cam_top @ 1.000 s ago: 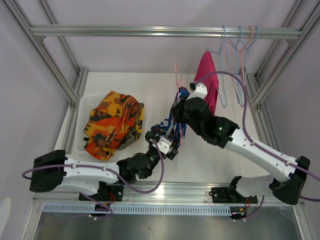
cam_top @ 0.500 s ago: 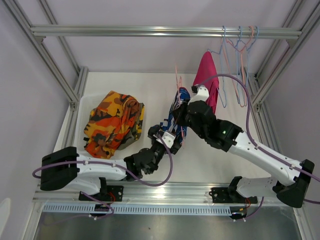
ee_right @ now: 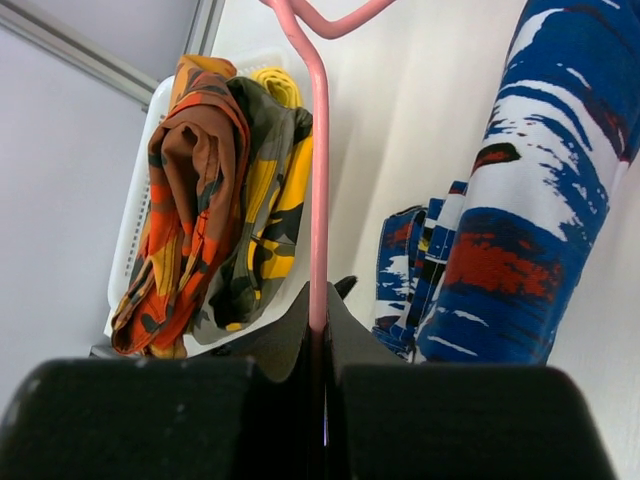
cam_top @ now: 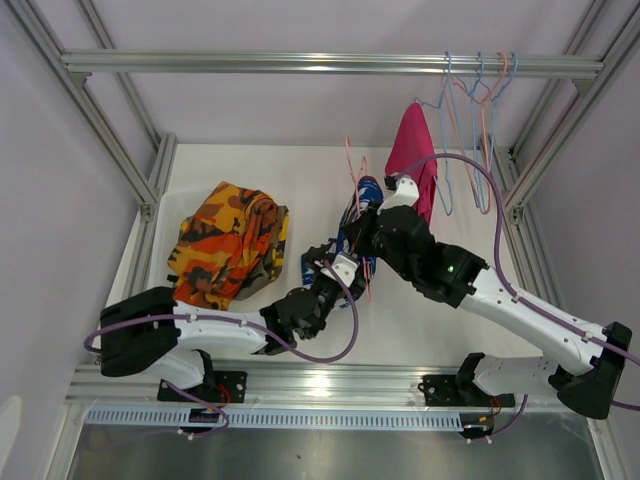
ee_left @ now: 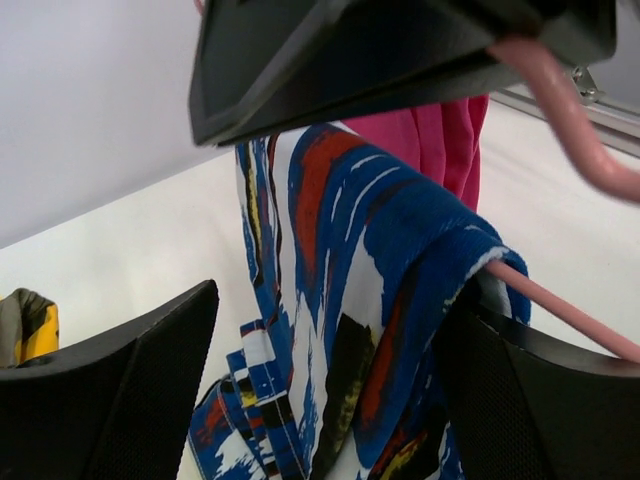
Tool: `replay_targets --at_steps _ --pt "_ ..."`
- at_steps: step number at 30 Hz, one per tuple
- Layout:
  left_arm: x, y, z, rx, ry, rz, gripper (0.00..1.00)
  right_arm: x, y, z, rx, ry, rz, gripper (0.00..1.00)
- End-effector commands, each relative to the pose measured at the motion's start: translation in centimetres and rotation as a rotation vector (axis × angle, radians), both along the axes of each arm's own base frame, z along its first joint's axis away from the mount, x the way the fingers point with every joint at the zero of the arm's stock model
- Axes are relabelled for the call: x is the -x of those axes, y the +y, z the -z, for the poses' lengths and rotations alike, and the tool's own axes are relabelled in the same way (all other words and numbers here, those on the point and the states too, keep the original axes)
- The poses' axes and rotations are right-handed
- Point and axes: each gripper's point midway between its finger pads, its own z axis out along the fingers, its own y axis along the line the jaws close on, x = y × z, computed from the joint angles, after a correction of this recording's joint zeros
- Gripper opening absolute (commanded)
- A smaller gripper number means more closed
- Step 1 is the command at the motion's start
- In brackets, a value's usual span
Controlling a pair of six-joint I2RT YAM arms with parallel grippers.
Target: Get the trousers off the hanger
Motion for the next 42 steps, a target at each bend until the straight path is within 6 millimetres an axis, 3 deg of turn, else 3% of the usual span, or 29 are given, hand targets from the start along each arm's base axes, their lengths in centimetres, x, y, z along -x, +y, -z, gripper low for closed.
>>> replay_targets --at_steps 1,5,12,19,25,31,35,42 --pt "-0.8 -1.1 -3.0 0.110 -0.038 0.018 0.86 0.2 1.4 -3.2 -0.118 -0.055 -0.036 0.00" --pt "-1.7 -1.0 -2.3 0.139 0.007 0.041 0.76 0.5 1.4 -3.4 -0.123 -0.052 -0.047 0.00" --pt "-2.5 -0.9 -2.0 0.136 0.007 0.029 0.44 0.9 1.3 -3.9 -0.144 -0.051 -0.061 0.00" --pt "-3.2 -0.7 -1.3 0.150 0.016 -0.001 0.36 1.9 1.4 -3.4 -0.174 -0.023 -0.090 0.00" --pt "-3.7 -0.2 -1.2 0.149 0.009 -0.031 0.13 2.8 1.4 -2.9 -0.215 0.007 -0.108 0.00" --pt "-4.0 0.8 -1.9 0.153 -0.015 -0.071 0.09 3.3 1.2 -2.7 -0.236 0.017 -0.114 0.00" --pt "-3.9 1.2 -2.5 0.165 -0.021 -0.077 0.00 3.5 0.9 -2.8 -0.254 0.022 -0.105 0.00" --pt "-3.6 2.7 -3.5 0.202 -0.034 -0.102 0.01 2.8 -0.2 -1.9 -0.239 0.024 -0.026 0.00"
